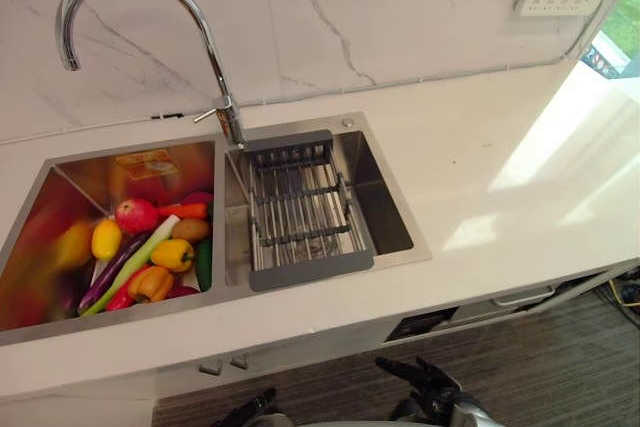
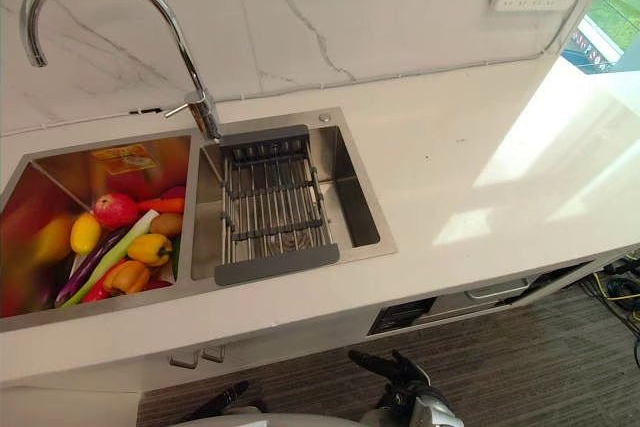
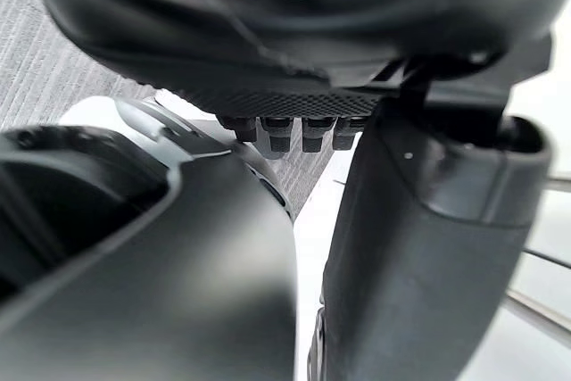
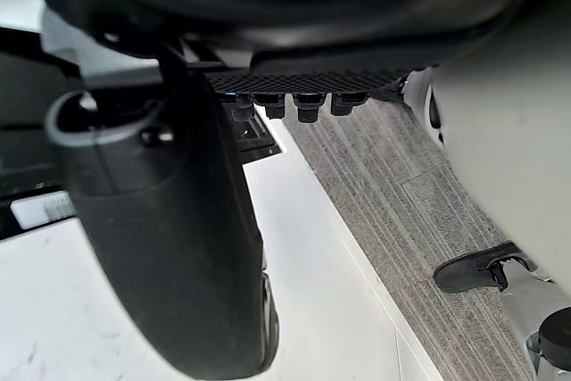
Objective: Walk over to the sink, pick up the cup, carry it to the dishwasher, place the cup inside the dishwasher, then close the dishwasher door
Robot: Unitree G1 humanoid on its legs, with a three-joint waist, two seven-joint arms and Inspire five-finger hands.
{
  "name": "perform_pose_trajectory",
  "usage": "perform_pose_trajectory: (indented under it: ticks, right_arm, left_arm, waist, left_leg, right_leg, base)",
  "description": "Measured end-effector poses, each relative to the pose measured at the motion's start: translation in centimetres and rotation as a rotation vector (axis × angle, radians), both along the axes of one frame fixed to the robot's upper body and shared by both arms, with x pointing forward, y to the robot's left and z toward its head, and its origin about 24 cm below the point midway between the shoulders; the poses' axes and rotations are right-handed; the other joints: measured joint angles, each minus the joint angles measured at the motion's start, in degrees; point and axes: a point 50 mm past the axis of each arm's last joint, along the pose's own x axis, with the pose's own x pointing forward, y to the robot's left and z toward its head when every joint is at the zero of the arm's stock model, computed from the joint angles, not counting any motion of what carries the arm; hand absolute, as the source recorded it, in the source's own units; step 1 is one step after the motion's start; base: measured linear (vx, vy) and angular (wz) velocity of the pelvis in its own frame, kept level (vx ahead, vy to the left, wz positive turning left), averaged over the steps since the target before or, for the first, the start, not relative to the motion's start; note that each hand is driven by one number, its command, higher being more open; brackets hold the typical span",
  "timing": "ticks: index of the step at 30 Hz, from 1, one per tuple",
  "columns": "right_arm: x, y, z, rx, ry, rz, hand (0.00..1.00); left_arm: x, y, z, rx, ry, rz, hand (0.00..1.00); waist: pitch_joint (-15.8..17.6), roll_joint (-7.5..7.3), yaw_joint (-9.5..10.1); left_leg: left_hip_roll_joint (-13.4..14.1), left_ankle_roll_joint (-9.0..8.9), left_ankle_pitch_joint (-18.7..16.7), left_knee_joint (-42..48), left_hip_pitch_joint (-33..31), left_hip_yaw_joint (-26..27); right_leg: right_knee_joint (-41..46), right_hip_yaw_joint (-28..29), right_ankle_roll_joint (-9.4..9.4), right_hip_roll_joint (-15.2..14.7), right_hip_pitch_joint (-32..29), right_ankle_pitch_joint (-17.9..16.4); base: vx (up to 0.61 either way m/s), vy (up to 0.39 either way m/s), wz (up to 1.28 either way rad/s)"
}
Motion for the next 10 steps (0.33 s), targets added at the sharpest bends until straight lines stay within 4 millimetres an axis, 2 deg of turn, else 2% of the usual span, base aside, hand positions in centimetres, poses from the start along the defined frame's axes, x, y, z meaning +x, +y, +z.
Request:
perform_pose_trajectory:
  ticks: [2,4,5,7,8,9,10]
  right_arm:
    - [0.0,-0.1,0.0,-0.006,0.005,-0.037,1.00]
    - [0.2,-0.4,0.2,-0.019,-0.001,-0.098,1.00]
    - [0.4,-0.8,0.3,-0.028,-0.009,-0.147,1.00]
    - [0.5,-1.1,0.4,-0.033,-0.023,-0.193,1.00]
    - [0.5,-1.0,0.4,-0.031,-0.025,-0.199,1.00]
    - [0.2,-0.8,0.3,-0.026,-0.021,-0.205,1.00]
    - [-0.1,0.1,0.1,-0.001,-0.011,-0.207,1.00]
  left_arm:
    - [0.0,-0.1,0.0,-0.006,-0.001,-0.007,1.00]
    - [0.0,-0.1,0.0,-0.002,0.001,-0.043,1.00]
    - [0.0,-0.1,0.0,-0.001,0.003,-0.061,1.00]
    - [0.1,0.6,0.2,0.011,0.005,-0.093,1.00]
    - [0.0,0.9,0.2,0.011,0.006,-0.096,1.00]
    - [0.0,1.4,0.3,0.011,0.006,-0.100,1.00]
    - [0.1,2.3,0.6,0.019,0.004,-0.104,1.00]
  waist:
    - [0.0,-0.06,0.27]
    - [-0.1,-0.43,0.17]
    - [-0.1,-0.61,0.20]
    - [0.2,-1.82,-0.76]
    - [0.2,-2.06,-1.06]
    - [0.0,-1.71,-1.13]
    - [0.1,-3.14,-1.19]
  left_leg:
    - [-0.6,0.58,-0.7,0.7,-0.4,-0.1]
    - [-1.5,1.53,-1.3,0.8,-0.6,-0.7]
    - [-1.9,1.74,-1.4,0.9,-0.5,-1.1]
    - [-2.6,2.05,-1.0,0.9,-0.3,-4.2]
    - [-2.7,2.24,-0.9,0.6,0.1,-5.1]
    - [-2.5,2.33,-0.6,0.2,0.5,-6.7]
    - [-2.2,2.22,-0.6,0.7,-0.2,-8.5]
  right_leg:
    - [2.3,-0.1,0.64,-1.3,-0.7,-0.9]
    - [10.8,0.5,0.33,-4.8,-3.4,-3.8]
    - [17.8,3.3,-0.79,-7.1,-6.4,-5.0]
    - [25.4,11.3,-1.51,-9.0,-8.5,-5.0]
    - [27.3,13.4,-2.81,-9.1,-9.0,-4.9]
    - [28.4,17.3,-3.63,-8.1,-9.6,-7.1]
    - [25.9,21.7,-2.48,-4.9,-8.7,-9.3]
  base:
    - [0.02,0.071,0.07]
    - [0.02,0.105,0.15]
    - [0.04,0.120,0.33]
    - [0.05,0.104,0.62]
    - [0.06,0.057,0.70]
    - [0.07,0.008,0.72]
    - [0.06,-0.002,0.55]
